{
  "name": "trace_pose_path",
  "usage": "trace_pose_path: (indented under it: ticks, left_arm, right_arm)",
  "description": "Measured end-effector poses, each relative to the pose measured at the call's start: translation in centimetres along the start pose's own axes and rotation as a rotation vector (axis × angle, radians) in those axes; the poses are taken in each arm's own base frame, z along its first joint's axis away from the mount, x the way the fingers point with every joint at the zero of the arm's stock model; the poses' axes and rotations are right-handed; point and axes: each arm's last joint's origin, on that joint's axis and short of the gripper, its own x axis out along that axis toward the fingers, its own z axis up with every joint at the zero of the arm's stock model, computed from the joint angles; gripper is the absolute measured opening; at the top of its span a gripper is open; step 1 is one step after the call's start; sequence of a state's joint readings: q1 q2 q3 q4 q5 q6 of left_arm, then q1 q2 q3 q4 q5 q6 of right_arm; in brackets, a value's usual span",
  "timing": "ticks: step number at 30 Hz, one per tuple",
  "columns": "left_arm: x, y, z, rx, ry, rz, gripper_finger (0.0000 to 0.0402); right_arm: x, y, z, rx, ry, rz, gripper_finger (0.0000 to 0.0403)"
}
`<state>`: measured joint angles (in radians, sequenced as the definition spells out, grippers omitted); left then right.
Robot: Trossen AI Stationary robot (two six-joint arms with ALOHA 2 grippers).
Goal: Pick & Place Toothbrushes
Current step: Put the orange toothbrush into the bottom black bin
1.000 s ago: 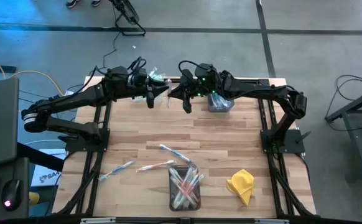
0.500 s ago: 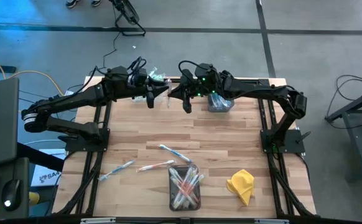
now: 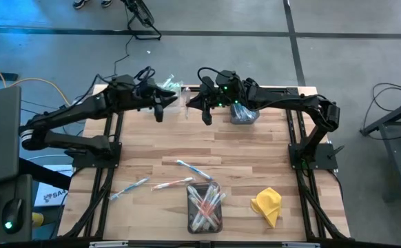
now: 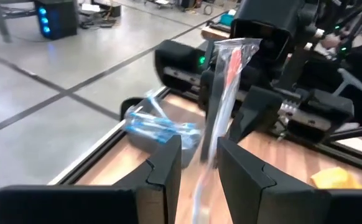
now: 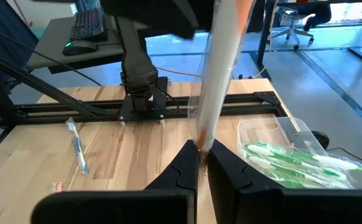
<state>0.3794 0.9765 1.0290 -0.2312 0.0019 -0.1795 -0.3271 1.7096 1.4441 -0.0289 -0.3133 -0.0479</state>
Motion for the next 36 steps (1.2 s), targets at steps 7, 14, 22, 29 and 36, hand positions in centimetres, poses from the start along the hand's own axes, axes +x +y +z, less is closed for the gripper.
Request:
trace_pose_path:
  ticks: [7, 14, 22, 29, 36]
  left_arm:
    - [-4.2, 0.2, 0.2, 0.020, 0.002, 0.081, 0.0100]
    - [-7.1, 0.2, 0.0, 0.019, -0.003, 0.090, 0.0100]
    - [-7.3, 0.3, -0.2, 0.018, 0.019, 0.094, 0.0100]
    - [-7.0, 0.3, -0.3, 0.017, 0.031, 0.094, 0.0100]
    - [-6.7, 0.3, -0.3, 0.018, 0.040, 0.096, 0.0100]
  right_arm:
    - [0.0, -0.2, -0.4, 0.046, 0.039, -0.058, 0.0009]
    - [0.0, -0.2, -0.4, 0.160, 0.034, -0.087, 0.0009]
    - [0.6, 2.4, -0.8, 0.223, 0.096, -0.085, 0.0009]
    - [1.2, 6.7, -1.5, 0.183, 0.183, -0.074, 0.0009]
    - [0.2, 12.5, -1.6, 0.239, 0.254, -0.058, 0.0009]
